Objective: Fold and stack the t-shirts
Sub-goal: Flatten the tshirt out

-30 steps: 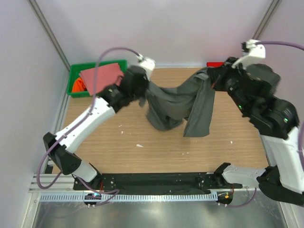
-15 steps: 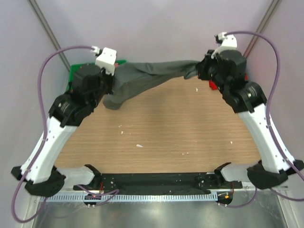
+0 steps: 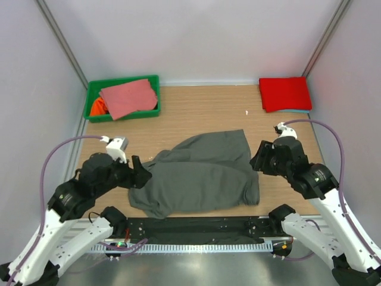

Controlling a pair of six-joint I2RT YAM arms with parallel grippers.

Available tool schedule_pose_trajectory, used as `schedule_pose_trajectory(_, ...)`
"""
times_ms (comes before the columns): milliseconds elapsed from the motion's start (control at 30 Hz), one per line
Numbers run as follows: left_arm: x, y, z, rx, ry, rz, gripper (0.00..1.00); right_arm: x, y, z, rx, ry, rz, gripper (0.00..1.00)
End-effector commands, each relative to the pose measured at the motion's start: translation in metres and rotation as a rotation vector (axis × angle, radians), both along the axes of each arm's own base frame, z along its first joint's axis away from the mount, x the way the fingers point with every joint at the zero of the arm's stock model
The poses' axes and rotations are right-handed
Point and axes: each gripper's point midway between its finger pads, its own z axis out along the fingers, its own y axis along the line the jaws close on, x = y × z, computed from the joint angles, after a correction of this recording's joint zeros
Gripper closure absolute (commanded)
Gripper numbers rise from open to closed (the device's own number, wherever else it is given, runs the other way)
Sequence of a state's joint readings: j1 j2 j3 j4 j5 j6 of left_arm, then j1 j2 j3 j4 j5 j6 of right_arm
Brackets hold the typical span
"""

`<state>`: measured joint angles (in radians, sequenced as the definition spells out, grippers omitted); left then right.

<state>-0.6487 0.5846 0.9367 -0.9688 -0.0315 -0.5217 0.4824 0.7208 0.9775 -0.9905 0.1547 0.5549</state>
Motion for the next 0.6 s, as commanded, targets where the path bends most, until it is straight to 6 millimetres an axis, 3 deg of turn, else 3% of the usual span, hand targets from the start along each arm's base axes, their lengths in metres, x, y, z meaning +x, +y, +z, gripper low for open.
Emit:
schedule_pose_trajectory(0, 0.004, -0.015, 0.045, -0.136, -0.069, -0.009, 0.26, 0.018, 0.006, 0.003, 0.022, -0.004, -0.048, 0.41)
schedule_pose_trajectory(67, 0.017, -0.010, 0.045, -0.043, -0.066, 0.015, 0.25, 0.034, 0.011, -0.001, -0.025, 0.019, -0.041, 0.36)
schedule_pose_trajectory(100, 0.031, -0.013, 0.027, 0.046, 0.008, 0.036, 0.24, 0.046, 0.012, 0.006, -0.047, -0.016, -0.027, 0.36)
schedule_pose_trajectory(167, 0.053, -0.010, 0.015, 0.166, 0.041, 0.073, 0.21, 0.063, 0.017, 0.000, -0.092, -0.006, -0.010, 0.33)
schedule_pose_trajectory(200, 0.062, -0.012, 0.009, 0.205, 0.068, 0.068, 0.22, 0.076, 0.021, 0.004, -0.095, -0.038, -0.005, 0.32)
schedule_pose_trajectory(233, 0.076, -0.020, -0.015, 0.274, 0.163, 0.056, 0.25, 0.084, 0.022, -0.001, -0.129, -0.039, 0.013, 0.34)
schedule_pose_trajectory(267, 0.089, -0.025, -0.016, 0.282, 0.176, 0.048, 0.30, 0.094, 0.018, -0.006, -0.145, -0.033, 0.000, 0.35)
schedule_pose_trajectory(300, 0.099, -0.023, -0.025, 0.303, 0.207, 0.056, 0.33, 0.110, 0.019, -0.019, -0.162, -0.013, -0.008, 0.37)
schedule_pose_trajectory(333, 0.111, -0.027, -0.047, 0.347, 0.276, 0.055, 0.35, 0.118, 0.020, -0.024, -0.162, -0.005, 0.006, 0.40)
schedule_pose_trajectory(467, 0.151, -0.030, -0.082, 0.405, 0.305, 0.063, 0.37, 0.159, 0.015, -0.061, -0.153, 0.072, -0.017, 0.49)
schedule_pose_trajectory(500, 0.156, -0.028, -0.088, 0.419, 0.314, 0.063, 0.36, 0.172, 0.012, -0.060, -0.157, 0.062, -0.029, 0.49)
schedule_pose_trajectory(533, 0.162, -0.026, -0.094, 0.444, 0.318, 0.057, 0.35, 0.180, 0.011, -0.079, -0.182, 0.110, -0.026, 0.47)
schedule_pose_trajectory(567, 0.169, -0.024, -0.106, 0.469, 0.341, 0.063, 0.35, 0.187, 0.008, -0.084, -0.212, 0.113, -0.024, 0.42)
